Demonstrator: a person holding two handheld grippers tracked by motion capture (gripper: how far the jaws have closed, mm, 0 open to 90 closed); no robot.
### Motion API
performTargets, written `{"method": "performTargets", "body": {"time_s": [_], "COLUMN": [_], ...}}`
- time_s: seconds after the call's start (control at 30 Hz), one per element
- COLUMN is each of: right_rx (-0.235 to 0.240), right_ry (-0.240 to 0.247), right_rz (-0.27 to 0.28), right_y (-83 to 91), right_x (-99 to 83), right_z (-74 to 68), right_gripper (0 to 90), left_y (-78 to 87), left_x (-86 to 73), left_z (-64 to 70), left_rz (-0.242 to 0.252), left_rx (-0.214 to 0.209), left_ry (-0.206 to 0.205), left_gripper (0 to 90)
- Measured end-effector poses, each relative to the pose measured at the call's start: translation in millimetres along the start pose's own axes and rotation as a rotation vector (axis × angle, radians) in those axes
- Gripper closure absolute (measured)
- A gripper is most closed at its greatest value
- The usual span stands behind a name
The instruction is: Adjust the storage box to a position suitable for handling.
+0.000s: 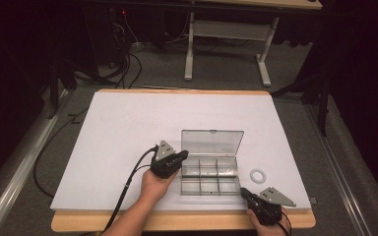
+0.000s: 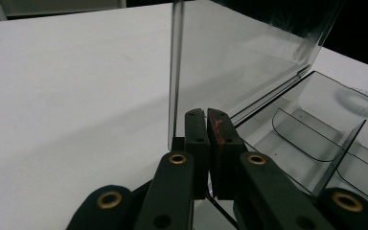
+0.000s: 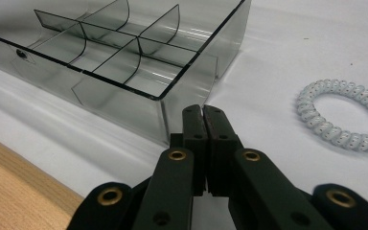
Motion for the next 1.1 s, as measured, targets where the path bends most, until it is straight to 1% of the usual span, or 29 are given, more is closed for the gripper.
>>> {"method": "performTargets", "body": {"time_s": [0.1,0.17,0.3,0.4,0.47,0.5,0.53,0.57,0.6,0.63,0.7,0.73,0.77,0.83,0.9,0.97,1.03,1.1], "right_rx": [0.000,0.000,-0.001,-0.001,-0.001,-0.002,-0.005,-0.007,-0.010,-0.012,-0.016,-0.020,-0.021,-0.025,-0.028,-0.031,-0.034,-0.041], "right_ry": [-0.001,-0.002,-0.007,-0.007,-0.010,-0.010,-0.011,-0.015,-0.016,-0.018,-0.021,-0.025,-0.025,-0.027,-0.031,-0.029,-0.025,-0.029], "right_rz": [0.000,0.000,0.001,0.002,0.002,0.002,0.002,0.003,0.003,0.004,0.005,0.006,0.008,0.007,0.007,0.007,0.009,0.010], "right_y": [0.0,0.1,0.5,0.5,0.5,0.6,0.7,0.8,1.1,1.5,2.0,2.4,2.6,3.2,3.5,3.6,4.1,4.9], "right_x": [0.0,0.0,-0.3,-0.1,-0.2,-0.2,-0.2,-0.3,-0.4,-0.4,-0.5,-0.5,-0.4,-0.5,-0.7,-0.5,-0.1,0.0], "right_z": [0.3,0.5,1.3,1.8,2.5,3.2,4.2,5.1,6.0,7.2,8.7,9.3,9.9,10.9,11.6,12.2,13.1,14.2], "right_gripper": [89.0,89.0,89.0,89.0,88.9,88.8,88.7,88.6,88.5,88.5,88.2,88.1,88.1,87.9,87.8,87.6,87.3,87.0], "left_y": [0.6,0.7,5.8,12.6,18.7,21.1,25.0,27.4,32.3,34.4,41.5,45.6,52.0,60.3,70.8,81.3,92.4,103.8], "left_x": [0.4,1.1,2.4,0.7,-3.0,-5.1,-7.6,-9.6,-14.0,-16.7,-24.6,-28.4,-33.7,-40.0,-46.2,-51.3,-55.3,-58.5], "left_z": [-2.3,-2.9,-7.0,-13.9,-22.2,-25.7,-30.3,-33.1,-39.0,-42.1,-51.4,-56.7,-64.8,-75.1,-87.1,-97.3,-106.7,-118.6], "left_rz": [0.000,0.004,0.007,0.000,-0.010,-0.015,-0.021,-0.022,-0.035,-0.038,-0.061,-0.070,-0.081,-0.098,-0.118,-0.140,-0.158,-0.173], "left_rx": [0.015,0.013,0.025,0.055,0.076,0.079,0.095,0.100,0.119,0.123,0.142,0.156,0.171,0.195,0.228,0.266,0.285,0.319], "left_ry": [-0.002,0.005,0.001,-0.014,-0.015,-0.010,-0.015,-0.016,-0.018,-0.016,-0.016,-0.017,-0.014,-0.014,-0.021,-0.038,-0.041,-0.057], "left_gripper": [87.3,86.9,84.6,81.5,78.3,76.7,74.5,72.8,71.6,70.1,67.9,66.7,65.6,63.2,61.2,60.6,59.2,58.1]}}
Point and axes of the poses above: each handheld gripper's, and its own axes: y roughly backward along the jaws, x roughly out of its top, z roughly to its right, the point moved 10 cm from there along -y, roughly forward along the jaws, and after that the axes turned 2 degrees about -y, right-handed, at the moved point
